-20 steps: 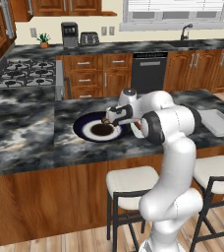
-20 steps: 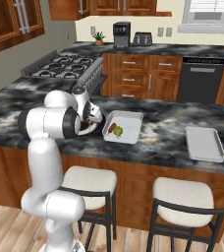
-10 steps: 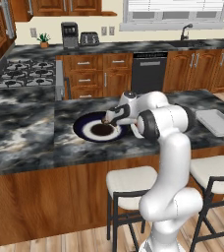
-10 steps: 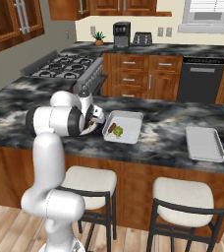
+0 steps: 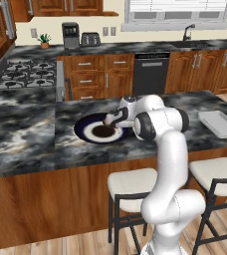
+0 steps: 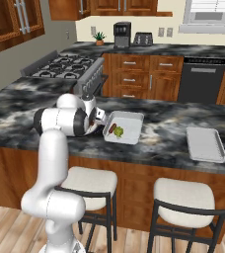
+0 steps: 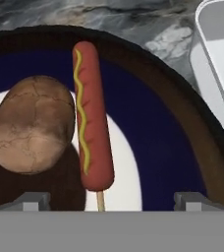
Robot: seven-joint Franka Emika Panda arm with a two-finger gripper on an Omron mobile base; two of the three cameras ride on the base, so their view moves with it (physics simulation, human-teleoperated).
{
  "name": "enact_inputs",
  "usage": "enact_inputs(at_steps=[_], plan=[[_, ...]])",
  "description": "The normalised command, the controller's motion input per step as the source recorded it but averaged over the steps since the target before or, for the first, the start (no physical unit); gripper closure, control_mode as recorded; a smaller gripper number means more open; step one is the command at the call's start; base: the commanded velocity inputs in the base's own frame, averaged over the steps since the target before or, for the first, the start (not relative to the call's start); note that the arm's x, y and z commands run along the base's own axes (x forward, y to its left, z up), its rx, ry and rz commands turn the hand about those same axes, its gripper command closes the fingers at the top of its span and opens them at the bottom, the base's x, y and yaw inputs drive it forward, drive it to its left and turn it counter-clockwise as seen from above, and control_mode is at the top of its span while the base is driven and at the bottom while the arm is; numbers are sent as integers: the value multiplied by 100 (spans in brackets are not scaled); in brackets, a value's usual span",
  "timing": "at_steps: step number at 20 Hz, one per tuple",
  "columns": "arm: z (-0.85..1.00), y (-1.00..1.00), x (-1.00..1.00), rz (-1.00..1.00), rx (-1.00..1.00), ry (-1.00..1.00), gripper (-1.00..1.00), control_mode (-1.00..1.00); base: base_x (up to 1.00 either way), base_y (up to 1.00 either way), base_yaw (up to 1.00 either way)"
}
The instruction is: Place one cooked food and one vegetable from the large plate to each tupperware container.
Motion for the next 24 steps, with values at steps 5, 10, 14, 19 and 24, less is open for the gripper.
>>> enact_inputs(at_steps=[5, 10, 14, 19, 24], plan=[[-31, 13, 32, 0, -2, 0, -100, -100, 0, 0, 0], [-41, 5, 26, 0, 0, 0, -100, -100, 0, 0, 0], [-36, 22, 6, 0, 0, 0, 100, -100, 0, 0, 0], [-43, 5, -5, 0, 0, 7, 100, -100, 0, 0, 0], [-44, 1, -39, 0, 0, 18, 100, -100, 0, 0, 0]])
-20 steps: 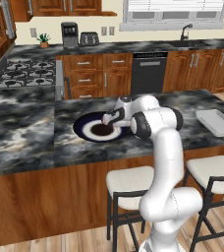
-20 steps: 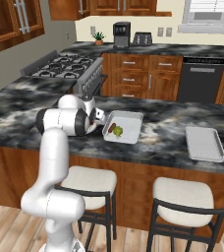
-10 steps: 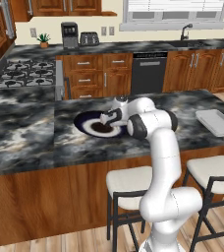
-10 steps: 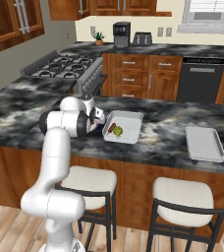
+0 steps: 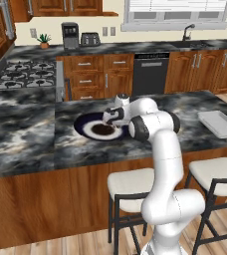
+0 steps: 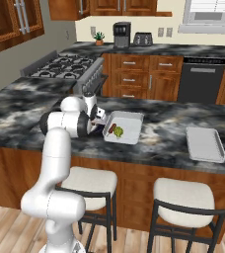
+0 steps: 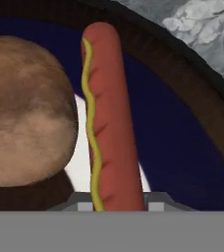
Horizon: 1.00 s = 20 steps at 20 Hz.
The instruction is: Place one cooked food and one vegetable from the large plate to each tupperware container.
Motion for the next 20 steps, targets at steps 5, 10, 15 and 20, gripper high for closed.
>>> enact_inputs(at_steps=[5, 10, 15, 20], plan=[[-24, 3, -72, 0, 0, 9, 100, -100, 0, 0, 0], [38, 0, -100, -3, 0, -14, 100, -100, 0, 0, 0], [24, 0, -100, -2, 0, -24, 100, -100, 0, 0, 0], [98, 0, -73, 0, -1, -20, 100, -100, 0, 0, 0]])
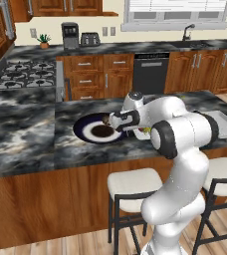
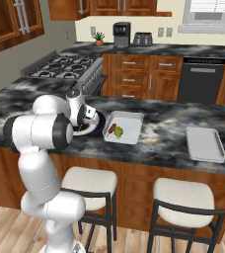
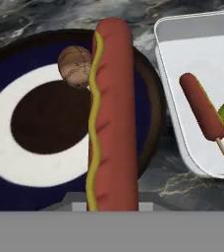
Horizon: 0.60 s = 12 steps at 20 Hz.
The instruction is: Place one cooked food and one vegetable from the large plate to each tupperware container.
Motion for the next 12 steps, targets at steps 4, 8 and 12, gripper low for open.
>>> enact_inputs(at_steps=[4, 8, 12], plan=[[85, -46, -18, -1, -3, 9, 100, -100, 0, 0, 0], [60, -79, -34, 0, -3, 17, 100, -100, 0, 0, 0], [39, -70, -28, 0, -5, 15, 100, -100, 0, 0, 0]])
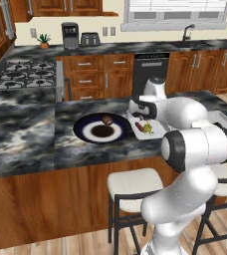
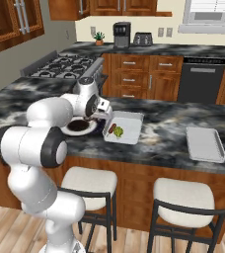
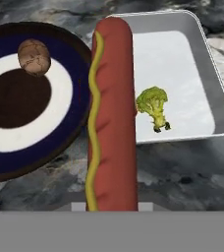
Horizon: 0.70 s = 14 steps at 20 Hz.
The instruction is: Place one cooked food and one vegetable from the large plate to each tupperware container.
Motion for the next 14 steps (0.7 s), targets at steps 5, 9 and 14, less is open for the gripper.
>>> enact_inputs(at_steps=[5, 9, 14], plan=[[5, -35, -70, 3, -5, 1, 100, -100, 0, 0, 0], [-2, -9, -97, 0, -1, -17, 100, -100, 0, 0, 0], [-1, 2, -55, 0, 0, -36, 100, -100, 0, 0, 0]])
